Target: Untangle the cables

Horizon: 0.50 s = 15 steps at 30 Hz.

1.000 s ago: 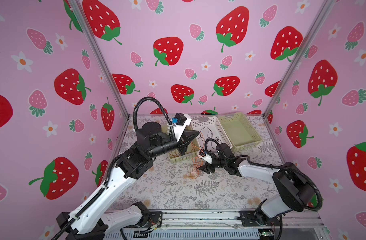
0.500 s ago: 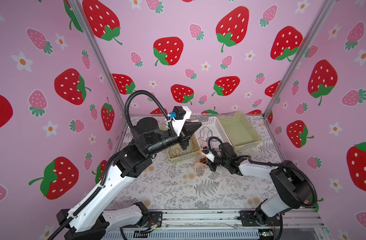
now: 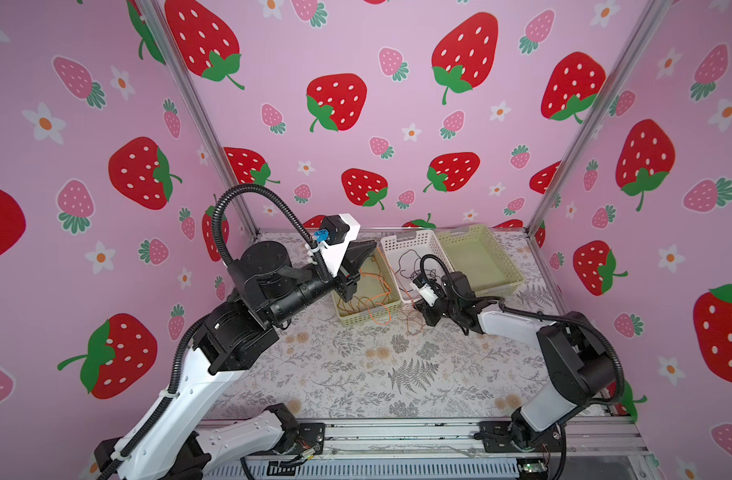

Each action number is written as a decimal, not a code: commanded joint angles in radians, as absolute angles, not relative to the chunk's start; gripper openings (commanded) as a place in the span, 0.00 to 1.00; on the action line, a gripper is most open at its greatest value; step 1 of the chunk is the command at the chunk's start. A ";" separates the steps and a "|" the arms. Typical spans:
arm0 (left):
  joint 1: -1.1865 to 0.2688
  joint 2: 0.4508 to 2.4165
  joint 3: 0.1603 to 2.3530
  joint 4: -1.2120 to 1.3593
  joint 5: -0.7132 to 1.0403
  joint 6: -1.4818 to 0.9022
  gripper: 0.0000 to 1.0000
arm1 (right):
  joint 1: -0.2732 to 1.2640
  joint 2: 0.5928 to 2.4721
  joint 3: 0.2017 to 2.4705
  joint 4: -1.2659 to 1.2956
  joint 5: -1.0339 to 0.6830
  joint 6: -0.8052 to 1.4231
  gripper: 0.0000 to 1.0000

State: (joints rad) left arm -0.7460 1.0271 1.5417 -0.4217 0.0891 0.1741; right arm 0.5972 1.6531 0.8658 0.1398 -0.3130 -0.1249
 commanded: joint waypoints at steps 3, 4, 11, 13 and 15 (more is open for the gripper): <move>-0.715 0.963 1.590 -0.390 0.026 0.222 0.00 | 0.574 1.645 0.845 -0.043 -0.146 -0.119 0.00; -0.712 0.960 1.585 -0.392 0.025 0.225 0.00 | 0.571 1.626 0.834 -0.041 -0.149 -0.119 0.00; -0.700 0.962 1.548 -0.415 0.052 0.213 0.00 | 0.570 1.444 0.746 -0.014 -0.193 -0.160 0.06; -0.701 0.969 1.544 -0.415 0.098 0.209 0.00 | 0.569 1.434 0.730 -0.040 -0.193 -0.178 0.10; -0.701 0.984 1.547 -0.413 0.163 0.195 0.00 | 0.569 1.433 0.718 -0.054 -0.221 -0.208 0.18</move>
